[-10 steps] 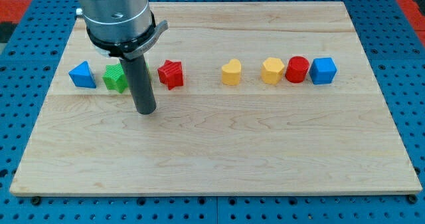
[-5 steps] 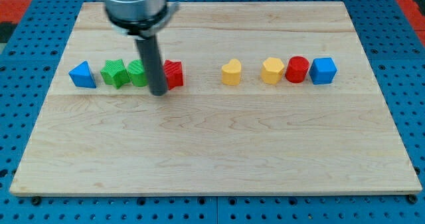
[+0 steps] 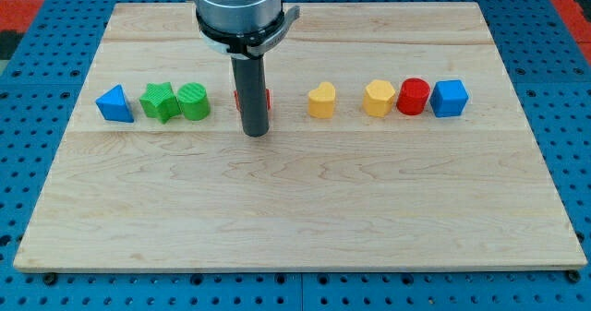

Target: Move the red star upwards of the board

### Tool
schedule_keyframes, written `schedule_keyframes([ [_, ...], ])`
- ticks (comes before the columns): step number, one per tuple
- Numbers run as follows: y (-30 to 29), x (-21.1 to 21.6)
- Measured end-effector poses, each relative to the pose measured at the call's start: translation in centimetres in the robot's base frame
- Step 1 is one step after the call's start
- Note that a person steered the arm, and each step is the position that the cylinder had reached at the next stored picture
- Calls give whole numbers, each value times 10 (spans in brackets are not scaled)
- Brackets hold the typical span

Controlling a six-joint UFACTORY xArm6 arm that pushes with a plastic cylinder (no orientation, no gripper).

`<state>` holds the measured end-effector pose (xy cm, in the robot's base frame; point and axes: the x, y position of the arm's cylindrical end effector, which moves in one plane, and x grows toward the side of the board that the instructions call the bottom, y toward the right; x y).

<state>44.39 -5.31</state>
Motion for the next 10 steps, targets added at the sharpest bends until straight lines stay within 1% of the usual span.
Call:
schedule_keyframes([
  [1, -16, 0],
  [2, -18, -16],
  [3, -11, -47],
  [4, 8, -74],
  [5, 53, -88],
  [6, 64, -104],
  [7, 64, -115],
  [10, 64, -119],
])
